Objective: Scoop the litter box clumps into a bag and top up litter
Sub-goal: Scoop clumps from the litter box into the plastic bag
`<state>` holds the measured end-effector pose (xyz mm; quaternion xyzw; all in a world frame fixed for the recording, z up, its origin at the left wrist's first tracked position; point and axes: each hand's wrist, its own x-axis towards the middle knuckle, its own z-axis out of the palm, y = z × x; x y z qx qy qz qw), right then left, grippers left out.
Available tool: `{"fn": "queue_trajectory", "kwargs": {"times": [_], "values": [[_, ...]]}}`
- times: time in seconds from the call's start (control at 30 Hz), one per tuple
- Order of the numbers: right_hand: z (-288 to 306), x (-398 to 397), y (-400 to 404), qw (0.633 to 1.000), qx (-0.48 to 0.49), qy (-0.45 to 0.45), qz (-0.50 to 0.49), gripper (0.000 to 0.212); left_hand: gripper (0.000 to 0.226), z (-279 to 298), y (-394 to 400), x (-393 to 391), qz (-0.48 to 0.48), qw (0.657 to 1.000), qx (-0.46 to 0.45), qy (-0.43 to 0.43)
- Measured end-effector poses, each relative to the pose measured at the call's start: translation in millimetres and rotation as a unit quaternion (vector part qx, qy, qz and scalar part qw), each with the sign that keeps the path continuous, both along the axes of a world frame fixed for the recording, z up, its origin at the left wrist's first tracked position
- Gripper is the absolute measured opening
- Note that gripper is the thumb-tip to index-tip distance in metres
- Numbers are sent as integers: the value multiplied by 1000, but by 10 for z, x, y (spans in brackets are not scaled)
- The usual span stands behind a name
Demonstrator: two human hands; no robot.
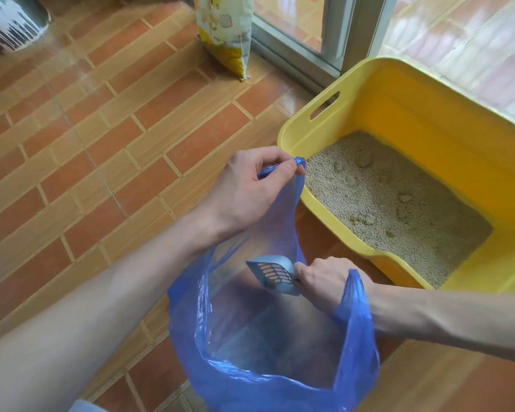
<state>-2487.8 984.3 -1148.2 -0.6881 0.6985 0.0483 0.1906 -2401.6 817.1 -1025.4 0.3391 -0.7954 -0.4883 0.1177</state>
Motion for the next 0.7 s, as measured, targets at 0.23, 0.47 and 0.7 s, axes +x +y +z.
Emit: {"fn": "queue_trajectory", "kwargs": {"times": [0.23,0.47,0.7], "values": [[127,-217,113,991,-73,72,81,12,21,5,32,-98,15,1000,-9,0],[354,-462,120,994,-85,-1,72,19,21,-11,74,-127,37,999,0,-14],[769,-858,272,982,-157,-96,-49,41,22,-37,83,-164,59,998,23,-11]]}}
